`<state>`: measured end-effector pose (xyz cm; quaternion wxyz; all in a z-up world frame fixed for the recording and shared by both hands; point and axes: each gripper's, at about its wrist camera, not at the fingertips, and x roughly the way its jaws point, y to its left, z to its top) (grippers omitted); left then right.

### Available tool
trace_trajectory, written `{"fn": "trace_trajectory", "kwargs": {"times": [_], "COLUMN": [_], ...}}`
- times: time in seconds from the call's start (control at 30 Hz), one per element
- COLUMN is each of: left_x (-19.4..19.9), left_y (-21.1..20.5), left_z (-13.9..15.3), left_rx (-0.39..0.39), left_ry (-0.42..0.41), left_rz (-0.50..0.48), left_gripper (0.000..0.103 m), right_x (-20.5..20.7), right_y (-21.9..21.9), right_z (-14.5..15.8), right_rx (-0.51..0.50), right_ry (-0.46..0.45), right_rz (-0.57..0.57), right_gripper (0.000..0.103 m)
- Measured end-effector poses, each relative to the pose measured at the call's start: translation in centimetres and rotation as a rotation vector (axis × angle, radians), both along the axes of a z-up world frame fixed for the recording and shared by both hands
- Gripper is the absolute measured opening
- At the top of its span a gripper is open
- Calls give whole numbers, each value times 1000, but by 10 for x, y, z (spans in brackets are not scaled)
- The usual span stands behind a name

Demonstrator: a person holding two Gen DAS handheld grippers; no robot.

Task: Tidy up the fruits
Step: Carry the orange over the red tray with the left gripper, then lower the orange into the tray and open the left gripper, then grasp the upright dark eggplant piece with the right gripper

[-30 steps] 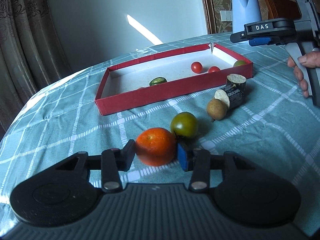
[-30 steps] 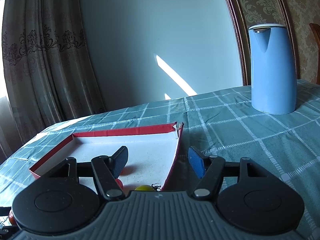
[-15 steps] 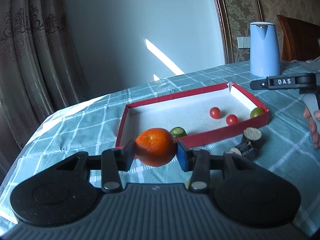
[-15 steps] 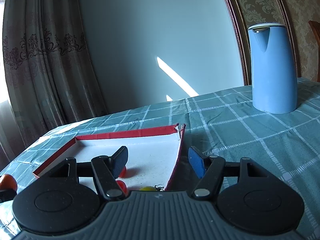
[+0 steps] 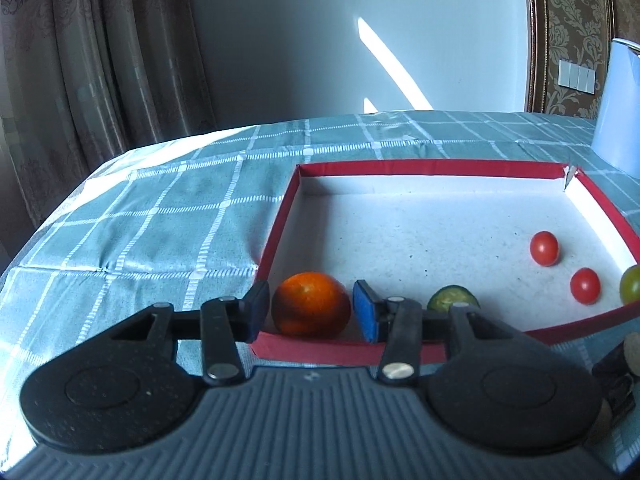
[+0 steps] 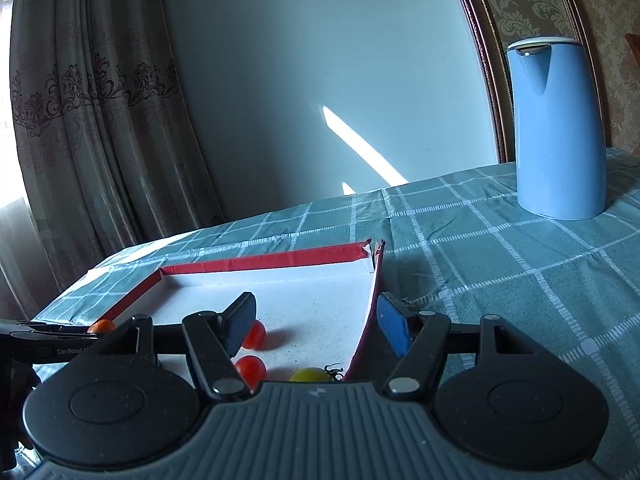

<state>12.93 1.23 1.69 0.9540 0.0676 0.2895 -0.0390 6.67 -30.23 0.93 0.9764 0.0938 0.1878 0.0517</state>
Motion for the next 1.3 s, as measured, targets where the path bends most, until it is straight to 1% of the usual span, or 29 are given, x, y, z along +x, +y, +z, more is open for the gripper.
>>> {"fn": "trace_trajectory", "kwargs": {"times": [0.03, 0.07, 0.1, 0.17, 0.23, 0.33, 0.43, 0.5, 0.57, 0.63, 0.7, 0.8, 0.9, 0.97, 1.07, 1.3], "left_x": [-4, -9, -16, -35, -54, -80, -106, -121, -134, -138, -138, -138, -133, -132, -134, -133], "left_y": [1, 1, 1, 3, 8, 19, 38, 48, 55, 58, 59, 63, 68, 73, 79, 78], "left_z": [3, 7, 11, 20, 26, 27, 23, 18, 12, 5, -1, 0, -3, -4, -5, -4], "left_rx": [-14, -29, -30, -27, -49, -61, -104, -128, -136, -131, -123, -155, -187, -218, -256, -264], "left_ry": [-12, -31, -58, -136, -166, -157, -145, -147, -158, -161, -142, -137, -112, -104, -107, -109], "left_rz": [-3, -4, 8, 53, 50, 93, 141, 158, 180, 197, 202, 201, 204, 211, 210, 196], "left_gripper": [50, 60, 83, 103, 103, 103, 103, 103, 103, 103, 103, 103, 103, 103, 103, 103], "right_x": [-1, -1, -1, -1, -3, -8, -19, -29, -41, -53, -61, -66, -63, -59, -52, -28], "right_y": [1, 1, 1, 1, 1, 3, 7, 11, 16, 23, 29, 39, 48, 52, 57, 77], "right_z": [0, 1, 1, 1, 1, 2, 3, -1, -5, -10, -13, -16, -20, -23, -26, -28], "right_rx": [-1, -2, -4, -5, -2, 7, 14, 17, -12, -61, -109, -197, -275, -295, -302, -316], "right_ry": [-3, -7, -9, -8, -12, -21, -35, -21, 6, 21, 47, 90, 140, 168, 185, 211], "right_rz": [3, 5, 6, 11, 19, 49, 96, 129, 154, 156, 165, 163, 152, 168, 182, 192], "right_gripper": [67, 67, 67, 67, 67, 67, 67, 67, 67, 67, 67, 67, 67, 67, 67, 66]}}
